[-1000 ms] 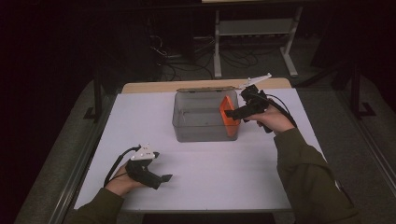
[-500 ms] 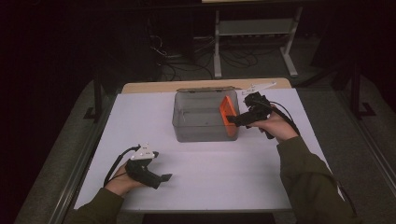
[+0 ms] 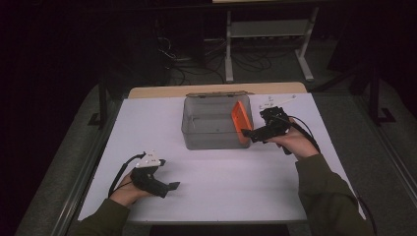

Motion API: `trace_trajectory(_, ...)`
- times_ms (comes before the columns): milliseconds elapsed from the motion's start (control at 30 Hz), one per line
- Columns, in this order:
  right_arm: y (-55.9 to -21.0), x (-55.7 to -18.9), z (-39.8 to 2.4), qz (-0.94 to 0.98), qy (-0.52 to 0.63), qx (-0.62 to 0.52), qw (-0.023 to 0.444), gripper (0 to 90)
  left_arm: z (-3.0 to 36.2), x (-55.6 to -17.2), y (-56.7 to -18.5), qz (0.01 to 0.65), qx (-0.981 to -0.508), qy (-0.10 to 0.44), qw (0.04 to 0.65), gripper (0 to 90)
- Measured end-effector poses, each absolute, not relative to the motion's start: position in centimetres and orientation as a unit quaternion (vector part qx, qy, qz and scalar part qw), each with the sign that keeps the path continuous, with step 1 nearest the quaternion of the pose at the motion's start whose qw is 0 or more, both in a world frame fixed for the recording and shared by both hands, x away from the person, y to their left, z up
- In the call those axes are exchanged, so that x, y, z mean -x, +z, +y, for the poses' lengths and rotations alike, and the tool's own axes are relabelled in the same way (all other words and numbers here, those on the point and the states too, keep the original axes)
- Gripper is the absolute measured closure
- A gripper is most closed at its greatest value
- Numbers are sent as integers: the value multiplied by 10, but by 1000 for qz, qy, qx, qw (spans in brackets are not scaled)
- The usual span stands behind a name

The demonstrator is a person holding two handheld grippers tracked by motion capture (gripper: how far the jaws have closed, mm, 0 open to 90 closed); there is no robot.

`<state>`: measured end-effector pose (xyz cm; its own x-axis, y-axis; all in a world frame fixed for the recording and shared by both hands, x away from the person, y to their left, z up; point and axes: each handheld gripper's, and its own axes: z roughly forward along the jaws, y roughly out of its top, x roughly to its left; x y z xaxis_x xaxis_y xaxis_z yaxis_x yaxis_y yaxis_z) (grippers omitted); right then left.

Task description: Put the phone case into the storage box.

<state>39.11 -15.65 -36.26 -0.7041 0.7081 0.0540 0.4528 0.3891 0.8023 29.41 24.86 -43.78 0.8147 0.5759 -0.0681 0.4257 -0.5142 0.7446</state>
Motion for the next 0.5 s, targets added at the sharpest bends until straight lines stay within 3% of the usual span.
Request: trace_trajectory(500, -387, -367, -166, 823, 424, -351, 145, 0, 249, -294, -438, 291, -864, 96, 399, 0)
